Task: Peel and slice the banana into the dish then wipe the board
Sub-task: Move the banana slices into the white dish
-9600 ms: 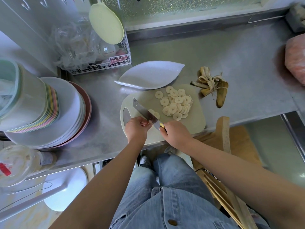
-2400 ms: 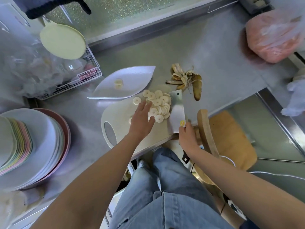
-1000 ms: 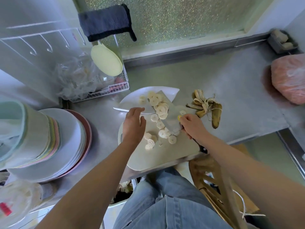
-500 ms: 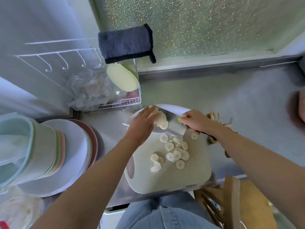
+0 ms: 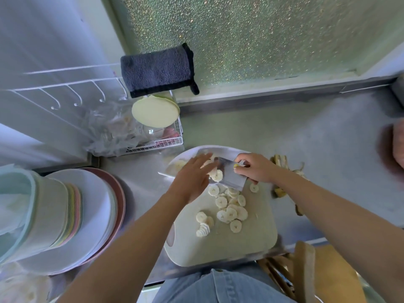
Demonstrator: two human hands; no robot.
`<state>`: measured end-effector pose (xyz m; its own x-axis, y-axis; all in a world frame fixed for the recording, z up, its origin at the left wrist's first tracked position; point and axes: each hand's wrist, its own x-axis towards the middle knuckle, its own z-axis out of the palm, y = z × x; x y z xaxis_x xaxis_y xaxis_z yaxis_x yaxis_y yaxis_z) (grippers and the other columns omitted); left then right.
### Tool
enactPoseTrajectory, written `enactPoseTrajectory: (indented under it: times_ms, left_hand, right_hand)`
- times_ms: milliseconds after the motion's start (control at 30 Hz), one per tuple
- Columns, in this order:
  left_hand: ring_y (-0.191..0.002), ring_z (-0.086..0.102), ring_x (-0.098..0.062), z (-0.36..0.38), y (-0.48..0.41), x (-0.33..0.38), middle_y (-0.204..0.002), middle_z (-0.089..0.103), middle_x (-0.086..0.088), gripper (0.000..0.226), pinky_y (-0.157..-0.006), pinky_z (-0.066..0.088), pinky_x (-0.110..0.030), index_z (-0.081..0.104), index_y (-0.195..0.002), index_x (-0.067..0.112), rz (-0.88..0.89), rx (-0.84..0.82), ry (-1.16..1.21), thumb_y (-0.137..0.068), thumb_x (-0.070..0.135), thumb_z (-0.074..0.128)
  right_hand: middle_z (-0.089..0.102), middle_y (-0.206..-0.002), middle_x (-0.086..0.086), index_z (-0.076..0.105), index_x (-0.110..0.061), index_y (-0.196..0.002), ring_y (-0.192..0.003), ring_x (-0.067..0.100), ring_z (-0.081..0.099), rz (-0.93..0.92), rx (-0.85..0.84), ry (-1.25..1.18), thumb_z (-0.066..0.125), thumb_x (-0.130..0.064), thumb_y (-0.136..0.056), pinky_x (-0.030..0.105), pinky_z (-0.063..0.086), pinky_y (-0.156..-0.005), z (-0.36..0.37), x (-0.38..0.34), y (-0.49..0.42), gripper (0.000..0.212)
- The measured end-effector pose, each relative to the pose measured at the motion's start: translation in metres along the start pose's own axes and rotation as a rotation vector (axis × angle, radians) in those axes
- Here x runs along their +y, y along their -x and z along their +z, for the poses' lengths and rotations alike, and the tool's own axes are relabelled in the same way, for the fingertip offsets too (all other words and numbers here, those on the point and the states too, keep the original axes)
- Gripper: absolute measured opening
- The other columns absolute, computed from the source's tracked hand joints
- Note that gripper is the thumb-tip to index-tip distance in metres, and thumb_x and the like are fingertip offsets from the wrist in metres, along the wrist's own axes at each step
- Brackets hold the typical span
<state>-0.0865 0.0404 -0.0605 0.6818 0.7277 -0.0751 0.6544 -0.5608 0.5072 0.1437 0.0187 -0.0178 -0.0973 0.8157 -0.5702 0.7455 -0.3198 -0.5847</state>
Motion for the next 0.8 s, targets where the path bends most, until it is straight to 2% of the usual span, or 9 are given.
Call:
enactPoseTrajectory:
  times_ms: [133, 200, 267, 333, 433, 533, 600, 700, 800]
  left_hand:
    - [-0.139, 0.036, -0.035, 0.011, -0.001, 0.002, -0.151, 0.038, -0.01, 0.055, -0.11, 0.033, -0.051, 0.049, -0.139, 0.017, 0.186, -0.105, -0.164, -0.086, 0.009, 0.06]
    - [-0.132, 0.045, -0.037, 0.011, 0.001, -0.001, -0.145, 0.047, -0.012, 0.061, -0.103, 0.042, -0.053, 0.054, -0.134, 0.014, 0.189, -0.129, -0.251, -0.076, 0.006, 0.071]
    - [-0.125, 0.053, -0.037, 0.009, 0.003, -0.009, -0.139, 0.054, -0.011, 0.068, -0.096, 0.049, -0.052, 0.058, -0.13, 0.013, 0.146, -0.122, -0.305, -0.066, 0.003, 0.077]
    - [-0.126, 0.052, -0.037, 0.005, 0.009, -0.017, -0.14, 0.052, -0.01, 0.07, -0.097, 0.047, -0.051, 0.057, -0.132, 0.014, 0.099, -0.111, -0.326, -0.066, 0.004, 0.077]
    - [-0.133, 0.044, -0.037, 0.001, 0.015, -0.018, -0.147, 0.044, -0.011, 0.067, -0.105, 0.038, -0.051, 0.049, -0.14, 0.014, 0.038, -0.086, -0.308, -0.077, 0.005, 0.07]
    - [-0.126, 0.051, -0.037, 0.003, 0.01, -0.007, -0.142, 0.05, -0.014, 0.064, -0.101, 0.043, -0.051, 0.054, -0.135, 0.011, 0.09, -0.085, -0.286, -0.074, 0.007, 0.073]
    - [-0.129, 0.049, -0.036, 0.007, 0.006, 0.0, -0.144, 0.047, -0.014, 0.06, -0.103, 0.041, -0.051, 0.052, -0.136, 0.01, 0.14, -0.104, -0.287, -0.078, 0.011, 0.07]
    - [-0.144, 0.028, -0.03, 0.012, 0.009, 0.0, -0.156, 0.028, -0.01, 0.061, -0.115, 0.025, -0.049, 0.035, -0.147, 0.01, 0.087, -0.158, -0.34, -0.091, 0.019, 0.057]
    - [-0.14, 0.035, -0.032, 0.011, 0.018, -0.007, -0.152, 0.036, -0.011, 0.061, -0.113, 0.027, -0.049, 0.044, -0.142, 0.009, 0.019, -0.181, -0.412, -0.086, 0.02, 0.063]
  right_hand:
    - [0.054, -0.061, -0.003, 0.057, -0.013, -0.115, -0.047, 0.012, 0.052, 0.007, 0.011, 0.085, 0.049, -0.02, -0.095, 0.029, 0.043, -0.064, -0.001, -0.003, -0.005, 0.023]
    - [0.055, -0.078, -0.002, 0.057, -0.01, -0.121, -0.058, 0.007, 0.048, 0.024, 0.043, 0.132, 0.048, -0.021, -0.096, 0.027, 0.038, -0.068, -0.003, -0.005, -0.008, 0.029]
    - [0.056, -0.093, 0.001, 0.056, -0.011, -0.125, -0.076, 0.015, 0.053, 0.03, 0.07, 0.149, 0.048, -0.022, -0.097, 0.028, 0.038, -0.075, -0.004, -0.006, -0.008, 0.032]
    - [0.056, -0.099, -0.001, 0.056, -0.014, -0.127, -0.087, 0.018, 0.052, 0.029, 0.084, 0.145, 0.048, -0.024, -0.097, 0.029, 0.039, -0.078, -0.005, -0.006, -0.006, 0.033]
    - [0.058, -0.097, -0.004, 0.059, -0.016, -0.124, -0.082, 0.012, 0.052, 0.015, 0.122, 0.135, 0.05, -0.026, -0.095, 0.025, 0.036, -0.074, -0.006, 0.0, -0.004, 0.032]
    - [0.054, -0.085, -0.01, 0.062, -0.016, -0.118, -0.068, 0.002, 0.048, 0.006, 0.16, 0.14, 0.05, -0.026, -0.095, 0.025, 0.035, -0.069, -0.006, 0.004, -0.002, 0.028]
    - [0.055, -0.084, -0.01, 0.062, -0.017, -0.117, -0.067, 0.003, 0.049, 0.008, 0.174, 0.146, 0.049, -0.027, -0.095, 0.026, 0.037, -0.068, -0.006, 0.004, -0.001, 0.028]
    - [0.055, -0.081, -0.011, 0.061, -0.017, -0.117, -0.069, 0.009, 0.051, 0.021, 0.197, 0.157, 0.049, -0.028, -0.094, 0.027, 0.039, -0.066, -0.007, 0.007, 0.003, 0.028]
    - [0.054, -0.073, -0.014, 0.062, -0.02, -0.114, -0.066, 0.01, 0.053, 0.061, 0.239, 0.154, 0.05, -0.029, -0.093, 0.029, 0.043, -0.065, -0.009, 0.016, 0.007, 0.026]
